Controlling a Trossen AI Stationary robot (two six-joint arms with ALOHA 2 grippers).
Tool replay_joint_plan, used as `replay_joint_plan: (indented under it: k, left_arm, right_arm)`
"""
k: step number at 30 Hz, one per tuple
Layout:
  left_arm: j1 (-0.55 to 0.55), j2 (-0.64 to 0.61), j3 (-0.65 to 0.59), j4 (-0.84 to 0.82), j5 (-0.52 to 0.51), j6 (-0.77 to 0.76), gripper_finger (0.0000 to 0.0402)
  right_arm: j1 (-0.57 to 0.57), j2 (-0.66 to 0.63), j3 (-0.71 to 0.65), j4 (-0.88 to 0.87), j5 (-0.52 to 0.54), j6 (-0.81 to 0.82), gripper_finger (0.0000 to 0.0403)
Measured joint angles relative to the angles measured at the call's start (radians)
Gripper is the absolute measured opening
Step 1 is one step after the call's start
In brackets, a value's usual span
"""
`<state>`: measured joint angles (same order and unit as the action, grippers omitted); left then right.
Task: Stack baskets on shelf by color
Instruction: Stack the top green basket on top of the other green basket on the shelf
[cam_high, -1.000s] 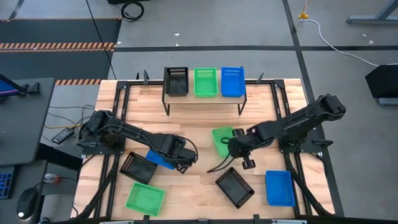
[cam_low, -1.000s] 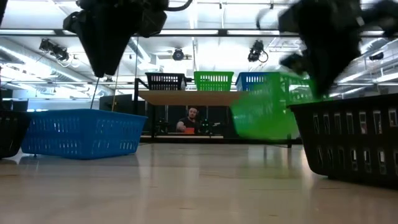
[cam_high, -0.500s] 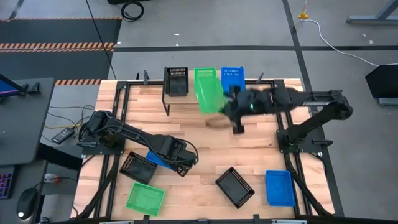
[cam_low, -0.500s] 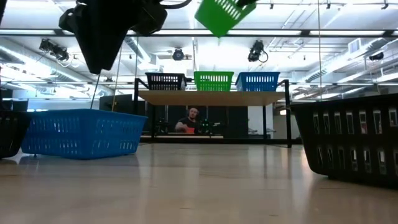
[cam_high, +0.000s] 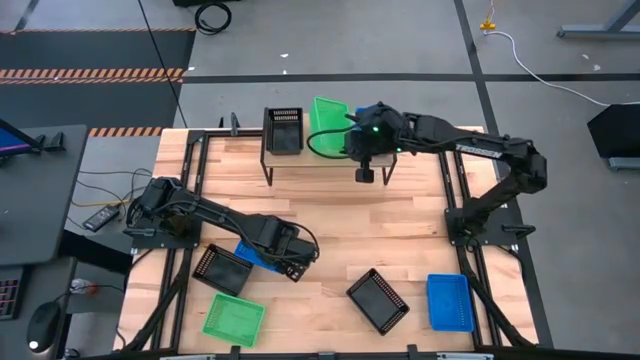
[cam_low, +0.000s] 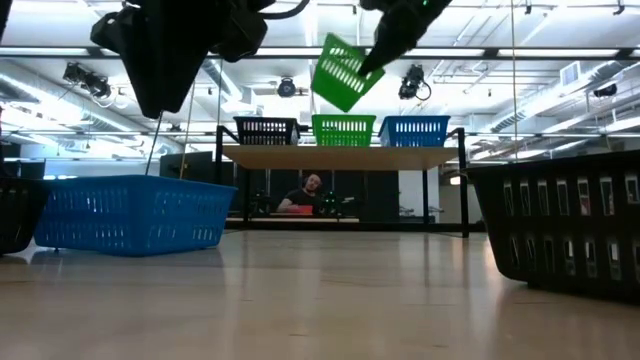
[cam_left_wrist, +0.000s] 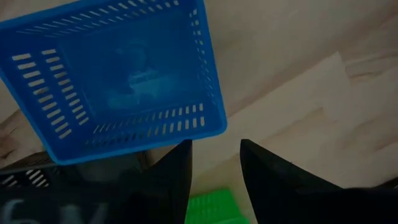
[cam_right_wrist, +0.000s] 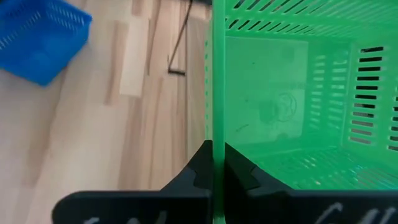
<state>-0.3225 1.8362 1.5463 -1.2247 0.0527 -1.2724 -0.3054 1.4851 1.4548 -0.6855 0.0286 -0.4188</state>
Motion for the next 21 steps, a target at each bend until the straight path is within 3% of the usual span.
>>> replay_joint_plan:
  k: [12, 21]
  left_arm:
    - [-0.025, 0.000, 0.000, -0.001, 0.032, 0.000, 0.0142]
    - [-0.023, 0.000, 0.000, 0.009, 0.022, -0.023, 0.0142]
  right_arm:
    - [-0.070, 0.014, 0.000, -0.031, -0.001, 0.000, 0.0013]
    - [-0.072, 0.014, 0.000, -0.033, -0.004, 0.023, 0.0045]
